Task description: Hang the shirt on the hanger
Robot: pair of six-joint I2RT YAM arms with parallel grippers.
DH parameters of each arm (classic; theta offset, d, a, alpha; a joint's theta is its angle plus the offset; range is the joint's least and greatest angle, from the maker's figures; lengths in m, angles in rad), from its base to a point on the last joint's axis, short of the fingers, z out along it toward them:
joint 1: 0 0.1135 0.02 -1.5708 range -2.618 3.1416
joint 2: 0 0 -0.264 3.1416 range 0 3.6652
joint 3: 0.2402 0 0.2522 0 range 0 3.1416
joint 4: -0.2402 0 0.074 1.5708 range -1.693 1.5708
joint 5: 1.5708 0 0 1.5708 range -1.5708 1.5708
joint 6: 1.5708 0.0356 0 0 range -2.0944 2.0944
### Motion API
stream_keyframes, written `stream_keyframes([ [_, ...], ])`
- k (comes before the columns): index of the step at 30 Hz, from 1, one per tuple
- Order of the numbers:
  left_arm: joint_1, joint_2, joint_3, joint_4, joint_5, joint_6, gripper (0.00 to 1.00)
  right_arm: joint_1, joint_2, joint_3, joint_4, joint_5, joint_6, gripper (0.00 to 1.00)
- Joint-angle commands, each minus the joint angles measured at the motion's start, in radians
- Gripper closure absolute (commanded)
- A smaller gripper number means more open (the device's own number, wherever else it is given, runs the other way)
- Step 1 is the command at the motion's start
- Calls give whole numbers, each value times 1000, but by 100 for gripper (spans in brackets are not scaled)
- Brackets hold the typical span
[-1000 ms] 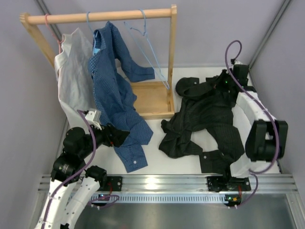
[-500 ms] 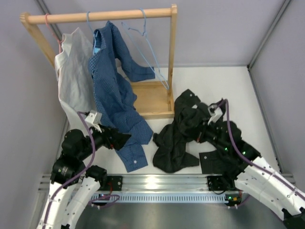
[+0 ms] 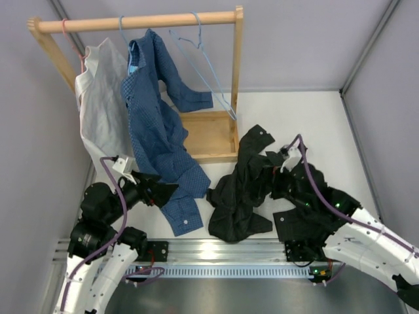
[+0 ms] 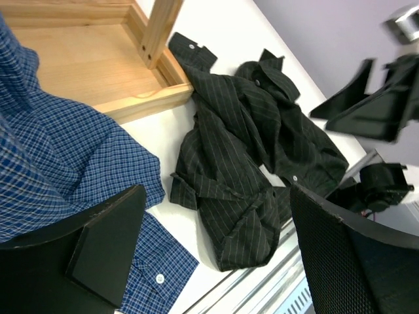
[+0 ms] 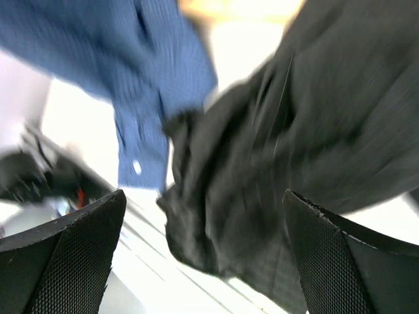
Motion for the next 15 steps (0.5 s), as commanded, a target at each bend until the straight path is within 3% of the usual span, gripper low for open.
stream_keyframes([
  [1, 5, 44, -12, 55, -84, -49, 6, -121, 25, 141, -123, -35, -141, 1],
  [4, 5, 104, -25, 77, -23, -109, 6, -274, 70, 209, -175, -141, -199, 1],
  [10, -34, 252, -62, 173, 85, -191, 4, -551, 142, 215, -171, 17, -135, 1],
  [12, -89, 272, -70, 192, -7, -216, 4, -659, 215, 195, -131, -73, -160, 1],
  [15, -273, 333, -71, 201, -217, -254, 4, -779, 305, 175, -57, -179, -183, 1],
])
